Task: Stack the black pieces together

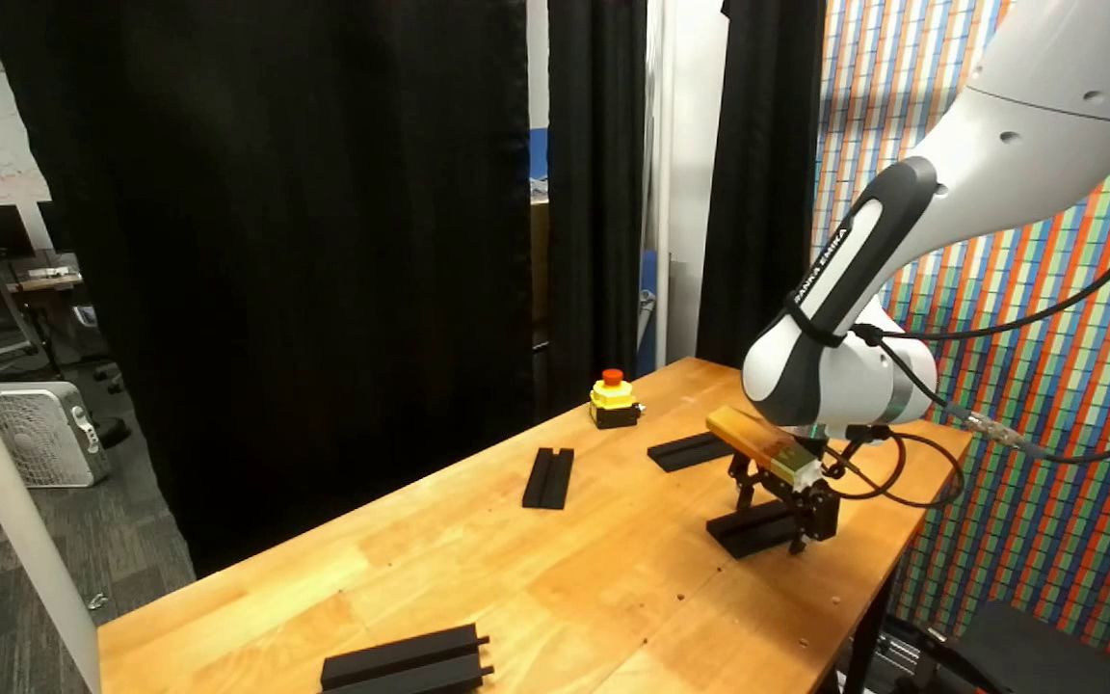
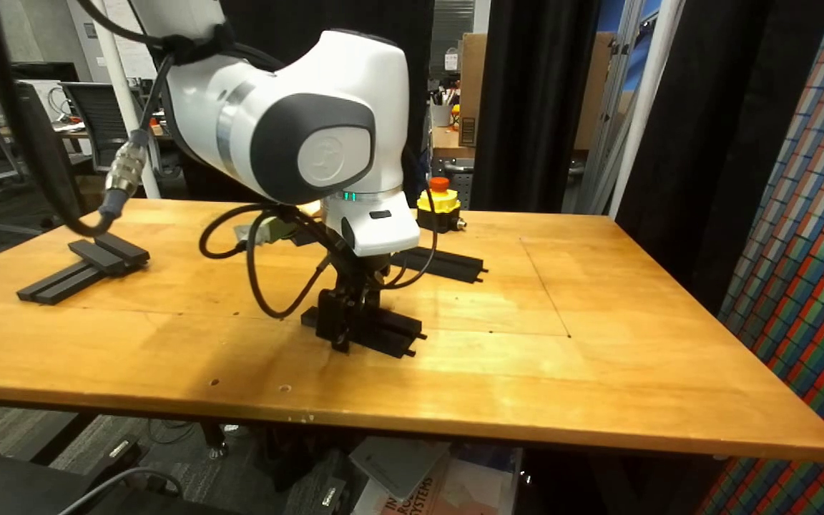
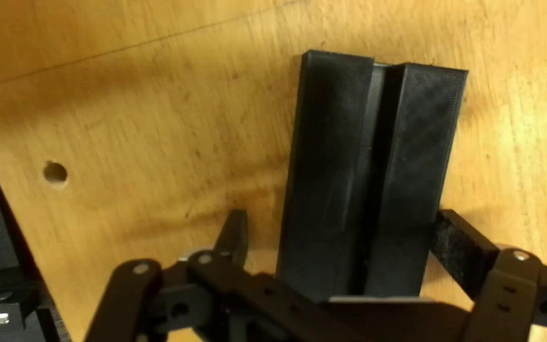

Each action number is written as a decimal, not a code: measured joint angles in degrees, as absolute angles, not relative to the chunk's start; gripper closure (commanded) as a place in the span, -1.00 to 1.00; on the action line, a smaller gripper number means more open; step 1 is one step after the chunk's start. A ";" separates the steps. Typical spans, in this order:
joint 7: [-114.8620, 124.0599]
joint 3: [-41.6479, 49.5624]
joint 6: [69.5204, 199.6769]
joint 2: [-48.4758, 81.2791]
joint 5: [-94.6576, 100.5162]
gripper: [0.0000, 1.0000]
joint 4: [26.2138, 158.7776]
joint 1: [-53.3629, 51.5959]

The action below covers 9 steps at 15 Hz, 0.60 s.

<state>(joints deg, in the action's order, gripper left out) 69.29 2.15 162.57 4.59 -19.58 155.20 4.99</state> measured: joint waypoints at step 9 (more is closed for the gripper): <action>80.23 4.68 162.41 4.52 -3.94 0.06 153.67 2.73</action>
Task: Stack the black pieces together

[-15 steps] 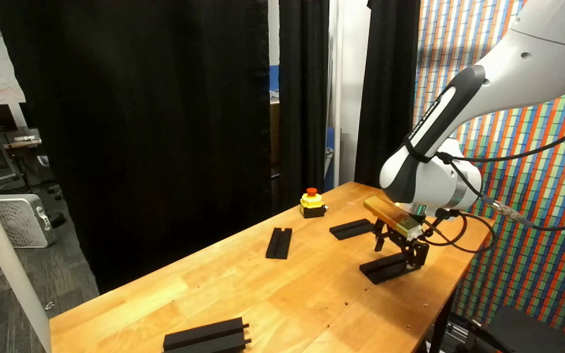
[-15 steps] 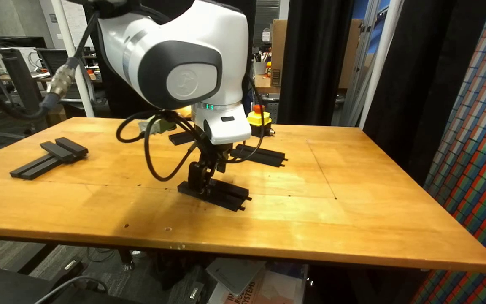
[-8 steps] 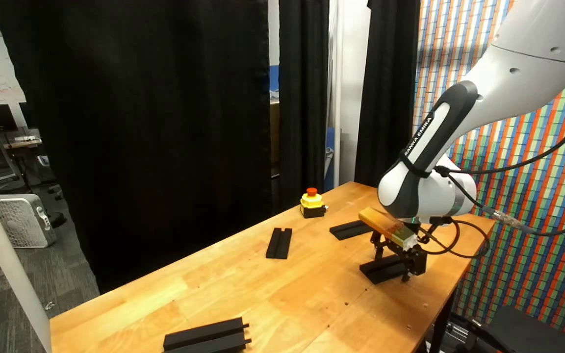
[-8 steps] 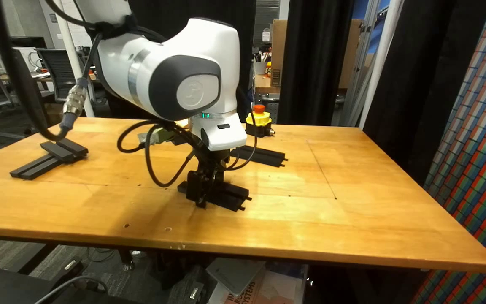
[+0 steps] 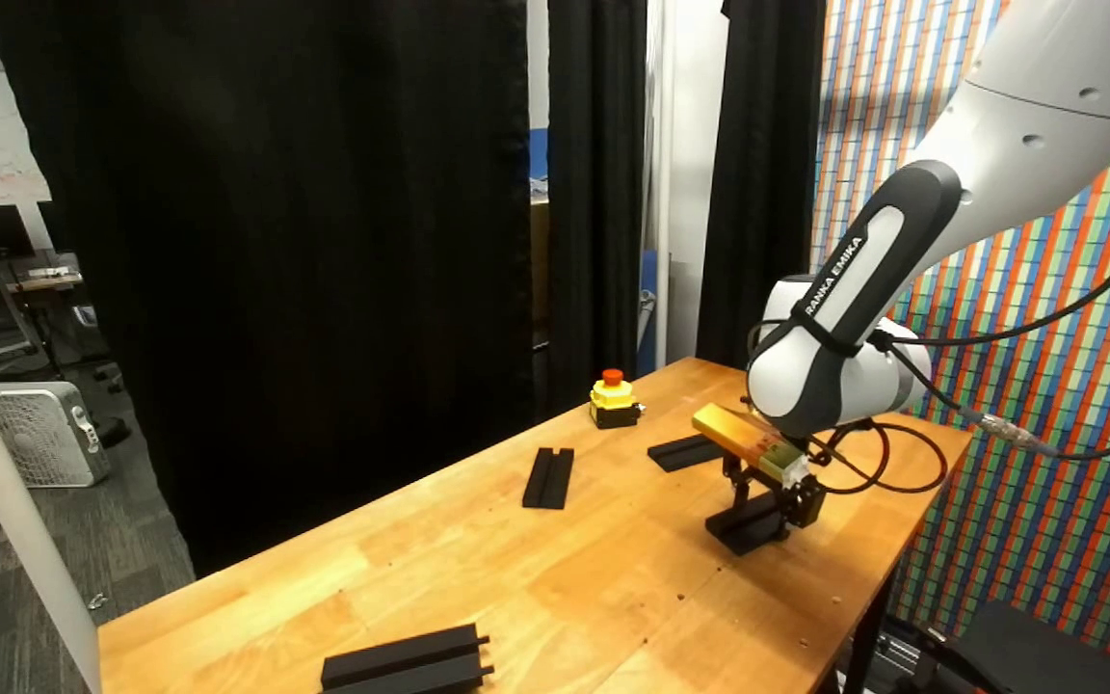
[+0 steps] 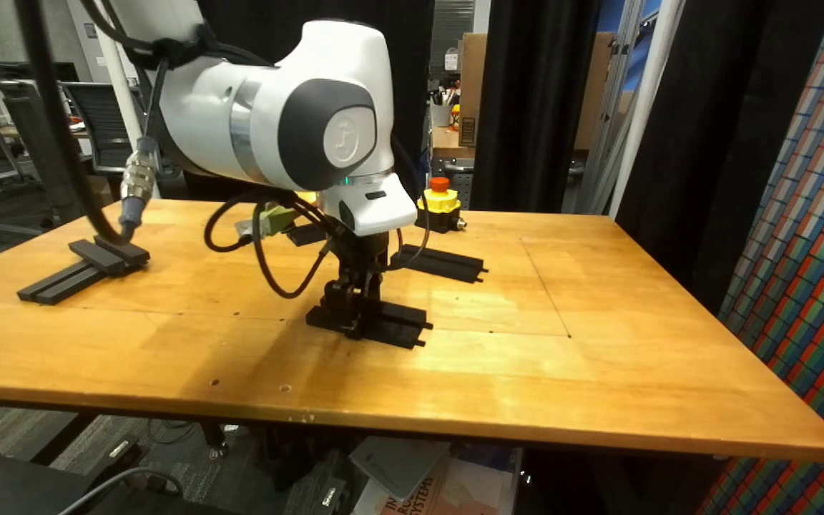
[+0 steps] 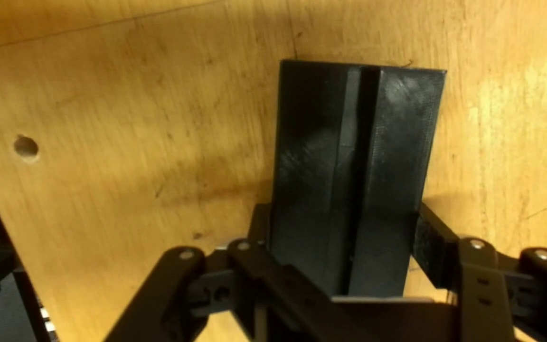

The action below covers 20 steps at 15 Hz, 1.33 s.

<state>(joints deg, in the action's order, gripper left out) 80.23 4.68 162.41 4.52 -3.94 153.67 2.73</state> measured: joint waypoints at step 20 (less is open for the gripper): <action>76.23 6.88 143.97 11.03 6.12 0.06 125.96 4.62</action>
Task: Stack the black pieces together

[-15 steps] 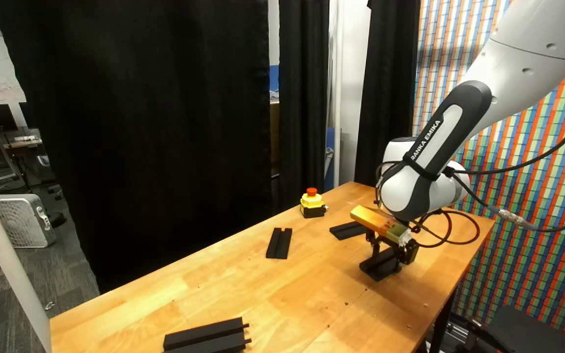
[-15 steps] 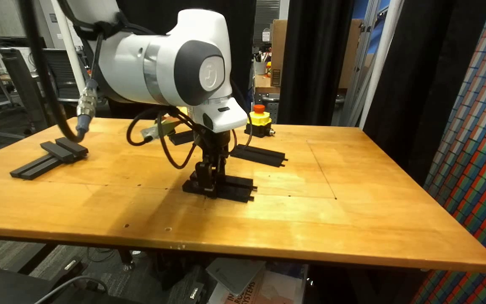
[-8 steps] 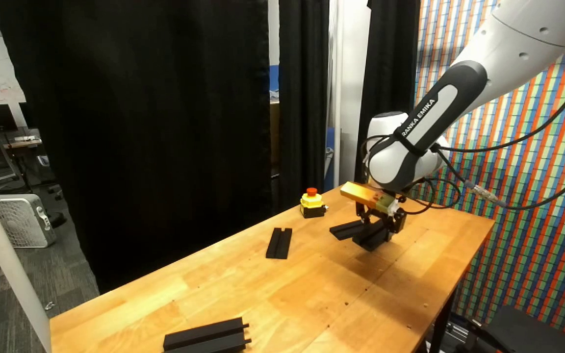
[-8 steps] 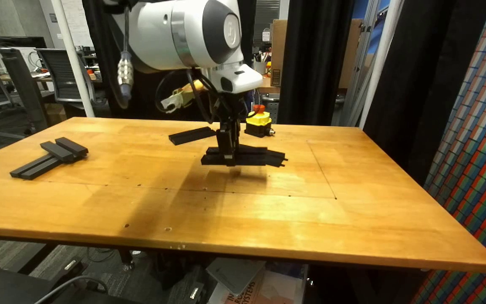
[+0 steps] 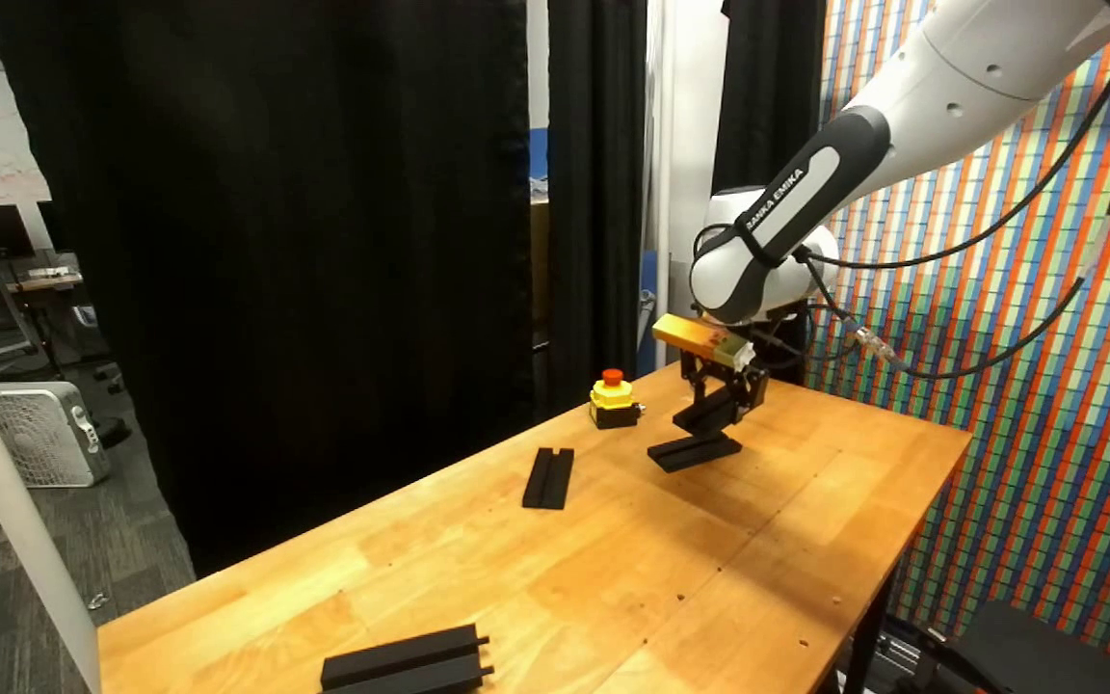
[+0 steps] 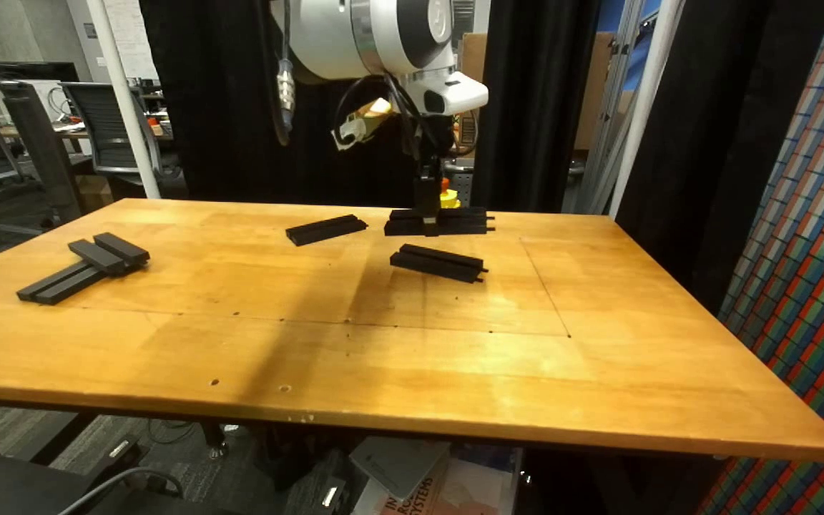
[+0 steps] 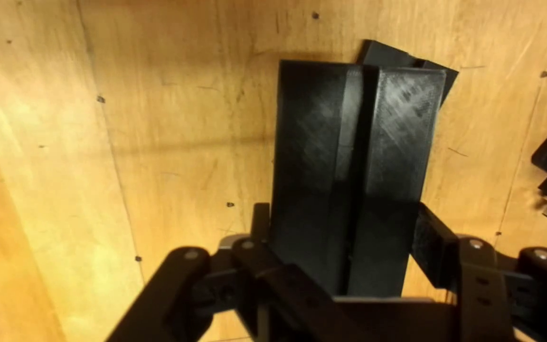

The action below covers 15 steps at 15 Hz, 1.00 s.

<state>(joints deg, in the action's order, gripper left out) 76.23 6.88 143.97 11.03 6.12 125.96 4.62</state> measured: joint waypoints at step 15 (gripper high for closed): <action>69.62 6.99 144.00 25.98 -7.87 0.06 113.97 5.50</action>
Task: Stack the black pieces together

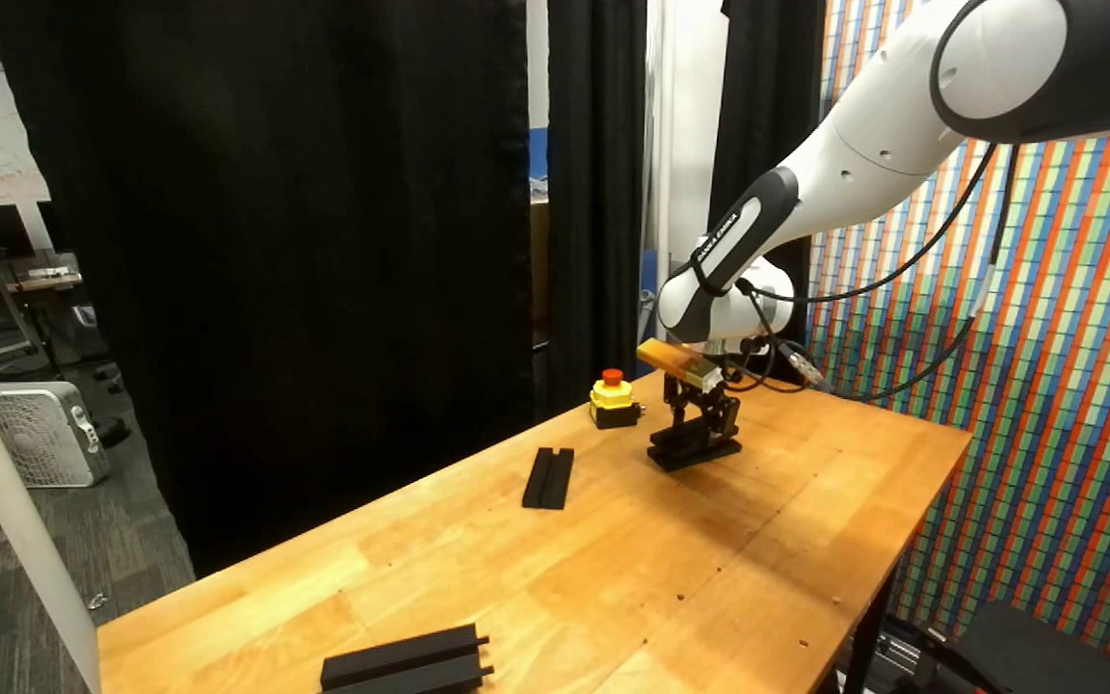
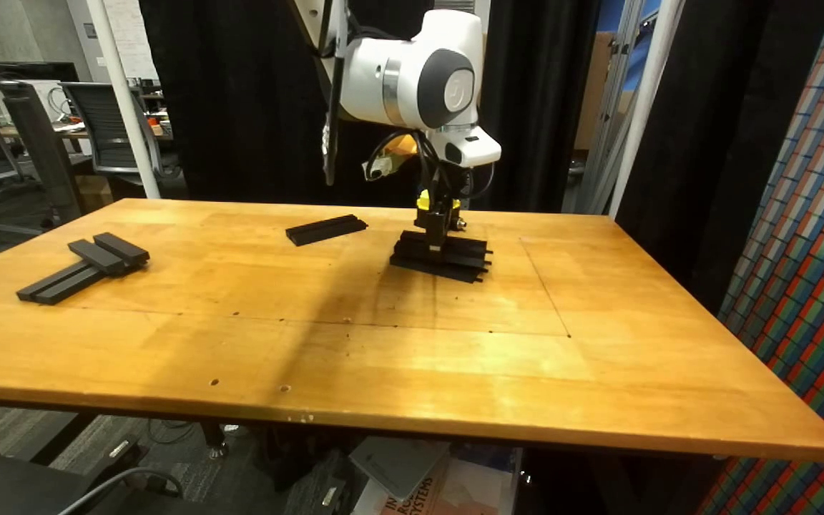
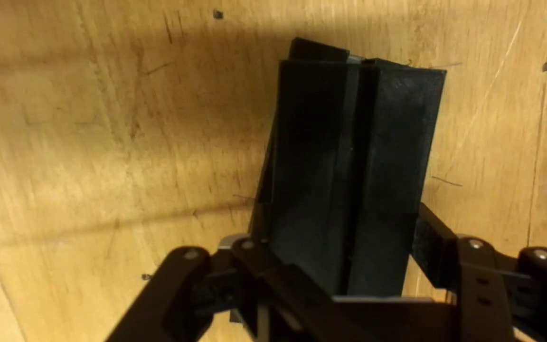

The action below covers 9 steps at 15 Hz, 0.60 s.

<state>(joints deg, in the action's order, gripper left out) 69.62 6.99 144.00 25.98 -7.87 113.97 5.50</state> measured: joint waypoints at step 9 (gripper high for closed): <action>68.40 6.96 143.83 28.19 -10.95 0.06 111.86 5.52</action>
